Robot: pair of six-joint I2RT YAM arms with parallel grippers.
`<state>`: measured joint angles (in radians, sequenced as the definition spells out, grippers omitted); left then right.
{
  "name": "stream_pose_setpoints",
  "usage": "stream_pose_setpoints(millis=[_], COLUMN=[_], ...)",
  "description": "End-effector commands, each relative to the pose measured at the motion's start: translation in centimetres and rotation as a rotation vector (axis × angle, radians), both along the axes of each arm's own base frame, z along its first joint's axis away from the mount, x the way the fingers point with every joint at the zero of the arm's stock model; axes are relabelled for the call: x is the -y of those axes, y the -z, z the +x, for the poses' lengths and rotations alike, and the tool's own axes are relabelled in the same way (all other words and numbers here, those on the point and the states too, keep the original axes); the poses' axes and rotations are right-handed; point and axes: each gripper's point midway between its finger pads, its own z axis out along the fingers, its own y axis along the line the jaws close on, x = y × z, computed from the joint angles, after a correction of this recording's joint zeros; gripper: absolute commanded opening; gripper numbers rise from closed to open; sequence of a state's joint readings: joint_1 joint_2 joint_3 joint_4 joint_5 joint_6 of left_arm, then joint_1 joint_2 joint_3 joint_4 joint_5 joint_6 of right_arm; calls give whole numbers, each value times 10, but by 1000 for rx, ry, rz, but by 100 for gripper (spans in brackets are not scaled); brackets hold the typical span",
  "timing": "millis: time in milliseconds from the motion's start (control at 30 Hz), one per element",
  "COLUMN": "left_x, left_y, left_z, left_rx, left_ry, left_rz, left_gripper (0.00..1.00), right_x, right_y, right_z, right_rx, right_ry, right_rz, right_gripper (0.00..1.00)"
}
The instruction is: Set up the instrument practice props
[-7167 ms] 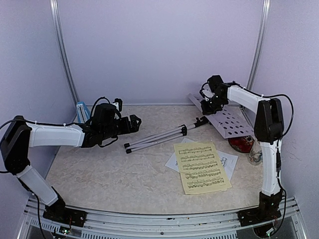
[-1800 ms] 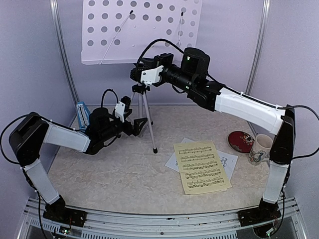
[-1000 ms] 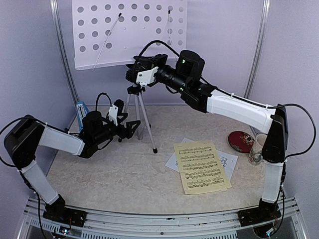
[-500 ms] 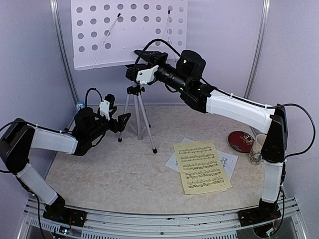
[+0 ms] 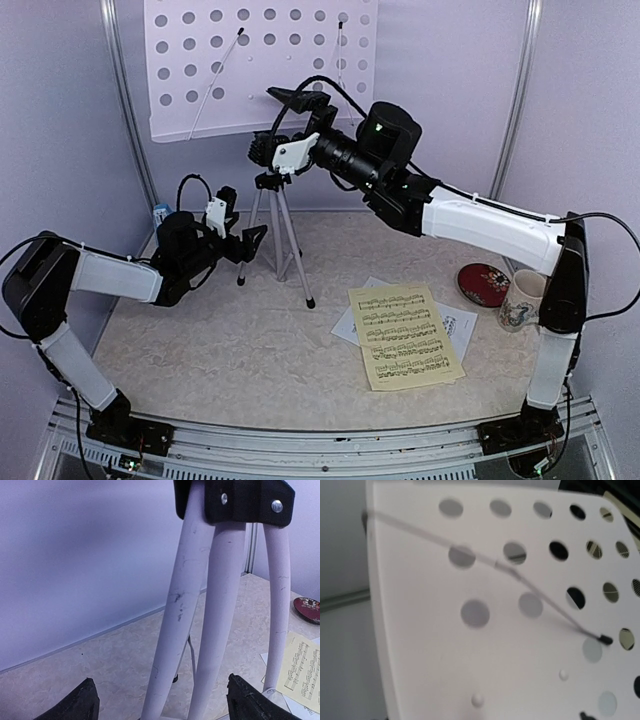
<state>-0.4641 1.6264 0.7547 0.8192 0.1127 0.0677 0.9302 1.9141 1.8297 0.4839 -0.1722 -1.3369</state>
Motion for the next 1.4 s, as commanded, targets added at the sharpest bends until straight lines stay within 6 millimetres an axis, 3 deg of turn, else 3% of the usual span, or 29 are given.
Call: stream_pose_setpoints(millis=[0, 200, 367, 433, 633, 800, 933, 1133, 1367], left_x=[1, 2, 1, 0, -6, -16, -17, -19, -34], left_y=[-5, -7, -9, -8, -5, 2, 10, 22, 40], left_z=[3, 3, 3, 4, 5, -3, -1, -17, -31], left_rx=[-6, -6, -2, -11, -60, -64, -82, -82, -90], left_ry=[4, 7, 1, -5, -40, -71, -75, -34, 2], left_rz=[-13, -11, -4, 0, 14, 23, 74, 107, 46], left_gripper=[87, 86, 86, 86, 87, 90, 91, 87, 83], right_x=[10, 10, 19, 24, 39, 62, 68, 80, 66], right_y=[-21, -12, 10, 31, 119, 180, 225, 263, 297], right_z=[-32, -56, -68, -65, -49, -37, -26, -1, 8], right_rx=[-17, -82, -338, -448, -819, -1154, -1356, -1573, -1691], right_ry=[-56, -113, -190, -181, -150, -177, -178, -205, -243], right_rz=[65, 51, 71, 66, 28, 99, 109, 195, 128], right_gripper=[85, 87, 87, 86, 78, 75, 75, 77, 68])
